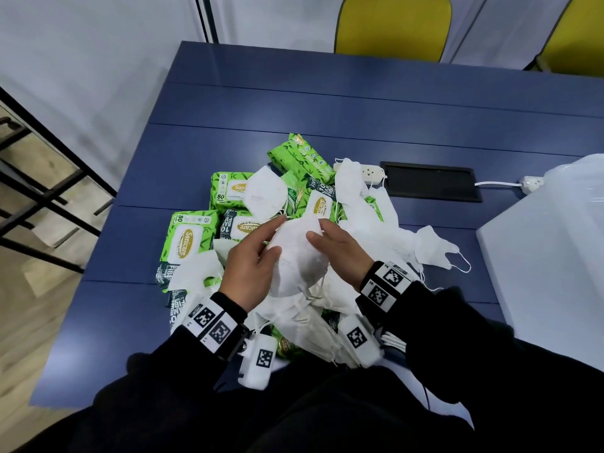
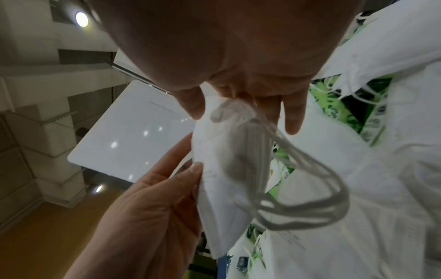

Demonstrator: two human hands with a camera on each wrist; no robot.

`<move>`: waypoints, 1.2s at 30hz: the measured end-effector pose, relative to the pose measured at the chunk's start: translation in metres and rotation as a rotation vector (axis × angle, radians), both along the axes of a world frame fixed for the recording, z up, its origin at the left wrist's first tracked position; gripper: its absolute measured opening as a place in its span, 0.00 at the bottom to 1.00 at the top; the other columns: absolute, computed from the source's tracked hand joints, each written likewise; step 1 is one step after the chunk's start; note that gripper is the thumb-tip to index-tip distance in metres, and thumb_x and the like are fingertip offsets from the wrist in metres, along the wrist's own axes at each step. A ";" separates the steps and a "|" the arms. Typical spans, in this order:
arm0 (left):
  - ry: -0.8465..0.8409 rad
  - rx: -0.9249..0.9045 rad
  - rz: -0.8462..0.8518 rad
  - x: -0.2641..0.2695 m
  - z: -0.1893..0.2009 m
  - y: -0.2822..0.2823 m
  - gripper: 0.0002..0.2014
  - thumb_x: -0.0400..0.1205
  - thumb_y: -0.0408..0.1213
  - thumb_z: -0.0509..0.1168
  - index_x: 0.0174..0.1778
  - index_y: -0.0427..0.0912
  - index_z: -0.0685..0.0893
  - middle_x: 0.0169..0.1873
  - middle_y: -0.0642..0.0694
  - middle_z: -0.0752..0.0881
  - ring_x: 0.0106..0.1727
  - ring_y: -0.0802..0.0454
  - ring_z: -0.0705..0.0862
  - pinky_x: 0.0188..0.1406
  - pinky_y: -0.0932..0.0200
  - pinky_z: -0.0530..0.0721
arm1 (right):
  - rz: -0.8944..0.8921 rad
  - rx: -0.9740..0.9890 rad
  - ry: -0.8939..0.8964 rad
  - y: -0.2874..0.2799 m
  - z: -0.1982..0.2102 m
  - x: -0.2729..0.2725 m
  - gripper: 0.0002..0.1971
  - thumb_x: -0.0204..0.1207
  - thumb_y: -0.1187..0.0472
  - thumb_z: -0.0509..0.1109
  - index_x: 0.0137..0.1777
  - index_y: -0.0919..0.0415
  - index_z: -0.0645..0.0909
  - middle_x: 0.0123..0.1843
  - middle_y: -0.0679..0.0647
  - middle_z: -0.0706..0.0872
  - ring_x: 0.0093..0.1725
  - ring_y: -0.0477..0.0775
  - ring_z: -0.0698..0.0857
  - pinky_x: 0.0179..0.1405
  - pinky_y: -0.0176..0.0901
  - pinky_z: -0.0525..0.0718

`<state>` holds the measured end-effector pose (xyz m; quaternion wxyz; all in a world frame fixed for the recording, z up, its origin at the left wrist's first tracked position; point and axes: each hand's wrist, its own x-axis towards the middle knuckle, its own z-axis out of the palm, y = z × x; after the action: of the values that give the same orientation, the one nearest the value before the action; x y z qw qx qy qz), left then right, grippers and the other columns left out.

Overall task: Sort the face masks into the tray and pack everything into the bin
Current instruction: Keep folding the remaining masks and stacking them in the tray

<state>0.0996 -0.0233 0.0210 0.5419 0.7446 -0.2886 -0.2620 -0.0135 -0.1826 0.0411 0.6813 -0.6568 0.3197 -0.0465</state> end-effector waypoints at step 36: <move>-0.173 0.246 0.066 0.057 -0.008 0.010 0.05 0.82 0.41 0.74 0.44 0.53 0.84 0.33 0.57 0.89 0.39 0.50 0.88 0.44 0.49 0.88 | -0.322 0.045 0.161 -0.034 -0.039 -0.071 0.07 0.83 0.69 0.67 0.50 0.62 0.87 0.44 0.61 0.90 0.45 0.61 0.88 0.47 0.51 0.84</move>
<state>0.1564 -0.0133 0.0133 0.4280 0.8342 -0.2752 -0.2124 -0.0842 -0.2165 0.0018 0.6517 -0.5833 0.4755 -0.0952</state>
